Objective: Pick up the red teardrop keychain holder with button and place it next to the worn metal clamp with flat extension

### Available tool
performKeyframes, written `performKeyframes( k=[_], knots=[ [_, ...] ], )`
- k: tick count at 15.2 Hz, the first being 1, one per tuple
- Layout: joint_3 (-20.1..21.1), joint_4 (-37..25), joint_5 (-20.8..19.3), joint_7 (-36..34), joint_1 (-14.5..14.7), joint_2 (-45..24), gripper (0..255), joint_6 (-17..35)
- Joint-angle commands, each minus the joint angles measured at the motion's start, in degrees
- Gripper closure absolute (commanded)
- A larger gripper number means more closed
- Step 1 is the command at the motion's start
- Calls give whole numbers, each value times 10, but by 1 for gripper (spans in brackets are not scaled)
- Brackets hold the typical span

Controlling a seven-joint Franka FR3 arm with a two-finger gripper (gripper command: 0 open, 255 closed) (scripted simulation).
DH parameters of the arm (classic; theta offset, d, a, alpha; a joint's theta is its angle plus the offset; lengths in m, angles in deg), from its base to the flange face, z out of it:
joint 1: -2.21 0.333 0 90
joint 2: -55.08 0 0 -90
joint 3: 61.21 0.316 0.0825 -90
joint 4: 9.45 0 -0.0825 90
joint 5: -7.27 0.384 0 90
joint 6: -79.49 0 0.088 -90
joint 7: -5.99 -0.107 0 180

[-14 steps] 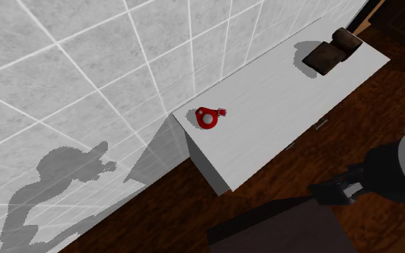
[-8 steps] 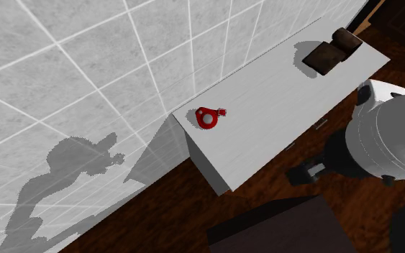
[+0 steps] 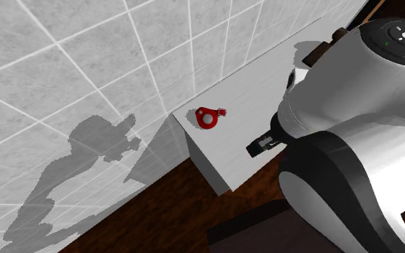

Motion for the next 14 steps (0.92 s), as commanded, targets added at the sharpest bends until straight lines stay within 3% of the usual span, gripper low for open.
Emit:
performKeyframes(
  k=[1,14],
  knots=[
    [4,-20,-2,3,3,-42,0,23],
    [28,-201,-34,5,28,-316,0,117]
  ],
)
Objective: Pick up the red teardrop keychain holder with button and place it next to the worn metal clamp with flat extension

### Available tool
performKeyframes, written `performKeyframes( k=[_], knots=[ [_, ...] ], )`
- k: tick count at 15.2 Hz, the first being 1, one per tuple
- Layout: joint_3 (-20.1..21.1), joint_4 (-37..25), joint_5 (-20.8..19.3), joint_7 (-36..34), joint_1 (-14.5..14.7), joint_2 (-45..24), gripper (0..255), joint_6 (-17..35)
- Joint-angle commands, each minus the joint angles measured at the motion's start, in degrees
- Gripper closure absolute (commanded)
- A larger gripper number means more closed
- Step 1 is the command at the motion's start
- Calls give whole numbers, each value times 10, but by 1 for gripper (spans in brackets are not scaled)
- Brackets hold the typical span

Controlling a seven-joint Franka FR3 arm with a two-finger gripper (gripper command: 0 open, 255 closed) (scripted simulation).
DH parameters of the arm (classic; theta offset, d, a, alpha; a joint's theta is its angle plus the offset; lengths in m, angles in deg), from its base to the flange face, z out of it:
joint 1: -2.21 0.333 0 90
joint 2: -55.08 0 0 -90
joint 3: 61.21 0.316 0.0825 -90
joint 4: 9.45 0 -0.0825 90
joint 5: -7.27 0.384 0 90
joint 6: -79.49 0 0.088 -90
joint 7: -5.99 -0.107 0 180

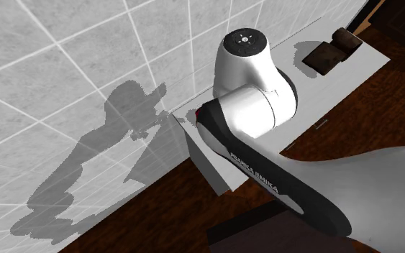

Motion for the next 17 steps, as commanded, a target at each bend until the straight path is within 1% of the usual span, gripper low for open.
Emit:
performKeyframes(
  k=[1,8,9,17],
  knots=[
    [4,-40,-7,-2,6,-43,0,4],
    [9,-199,-31,1,26,-201,0,2],
    [9,-211,-32,1,28,-211,0,0],
    [6,-200,-36,-1,27,-242,0,42]
  ],
)
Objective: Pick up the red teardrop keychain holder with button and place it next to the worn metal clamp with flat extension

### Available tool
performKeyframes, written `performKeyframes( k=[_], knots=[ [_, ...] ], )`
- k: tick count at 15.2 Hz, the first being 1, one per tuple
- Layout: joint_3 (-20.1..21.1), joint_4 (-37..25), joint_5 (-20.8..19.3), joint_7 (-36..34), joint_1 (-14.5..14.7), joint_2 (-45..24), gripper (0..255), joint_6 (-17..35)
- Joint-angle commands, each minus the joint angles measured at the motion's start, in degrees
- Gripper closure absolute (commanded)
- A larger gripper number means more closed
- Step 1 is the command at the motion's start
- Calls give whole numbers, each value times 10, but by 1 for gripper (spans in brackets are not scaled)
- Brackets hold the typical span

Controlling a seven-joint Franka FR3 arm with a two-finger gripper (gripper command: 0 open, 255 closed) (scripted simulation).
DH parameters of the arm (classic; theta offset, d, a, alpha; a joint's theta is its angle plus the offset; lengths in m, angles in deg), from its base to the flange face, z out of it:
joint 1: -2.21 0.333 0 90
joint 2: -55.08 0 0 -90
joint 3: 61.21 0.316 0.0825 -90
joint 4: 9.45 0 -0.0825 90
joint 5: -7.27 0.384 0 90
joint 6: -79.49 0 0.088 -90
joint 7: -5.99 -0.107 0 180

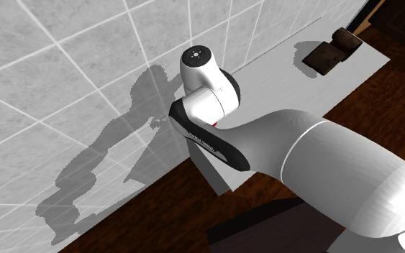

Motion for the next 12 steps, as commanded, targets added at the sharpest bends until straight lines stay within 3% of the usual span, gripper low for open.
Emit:
performKeyframes(
  k=[1,7,8,12],
  knots=[
    [0,3,0,0,0,-2,0,5],
    [0,3,0,0,0,-2,0,5],
    [0,3,0,0,0,-2,255,5],
    [0,3,0,0,0,-2,255,5]
  ],
)
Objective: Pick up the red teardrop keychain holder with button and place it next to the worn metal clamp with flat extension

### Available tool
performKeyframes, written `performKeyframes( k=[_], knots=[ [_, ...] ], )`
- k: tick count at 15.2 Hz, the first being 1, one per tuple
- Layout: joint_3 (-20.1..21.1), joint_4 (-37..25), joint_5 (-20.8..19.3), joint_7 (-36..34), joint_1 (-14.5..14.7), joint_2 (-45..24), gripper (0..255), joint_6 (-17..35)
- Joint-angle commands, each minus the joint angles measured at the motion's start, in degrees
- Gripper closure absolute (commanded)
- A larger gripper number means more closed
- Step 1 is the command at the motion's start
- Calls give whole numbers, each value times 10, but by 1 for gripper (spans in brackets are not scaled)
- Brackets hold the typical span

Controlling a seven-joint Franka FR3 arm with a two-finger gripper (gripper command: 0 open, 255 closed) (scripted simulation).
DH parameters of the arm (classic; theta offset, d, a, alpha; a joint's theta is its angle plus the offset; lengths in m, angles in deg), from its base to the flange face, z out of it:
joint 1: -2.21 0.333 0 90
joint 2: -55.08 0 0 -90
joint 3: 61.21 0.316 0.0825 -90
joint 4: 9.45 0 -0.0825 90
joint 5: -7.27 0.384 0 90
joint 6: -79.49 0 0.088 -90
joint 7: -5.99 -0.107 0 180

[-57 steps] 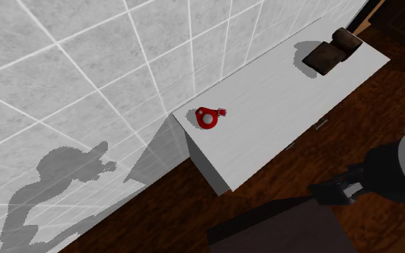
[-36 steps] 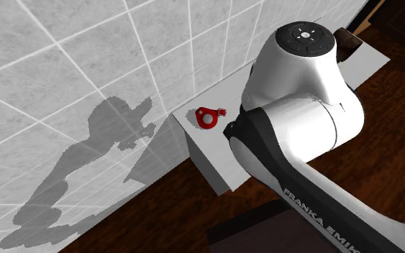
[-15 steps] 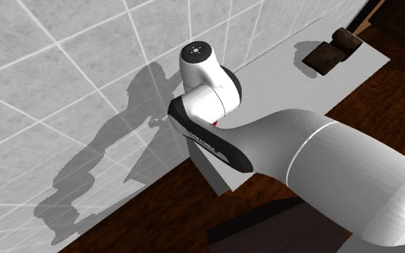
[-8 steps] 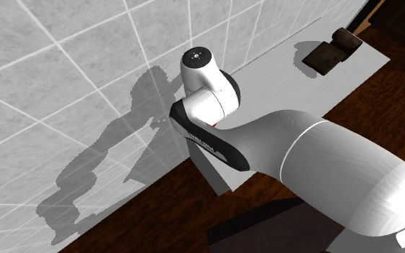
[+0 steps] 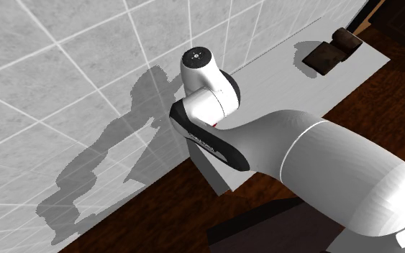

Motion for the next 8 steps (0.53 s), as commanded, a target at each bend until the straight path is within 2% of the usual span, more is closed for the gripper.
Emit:
performKeyframes(
  k=[1,8],
  knots=[
    [0,0,0,0,0,0,255,0],
    [1,-6,2,2,0,11,255,-17]
  ],
)
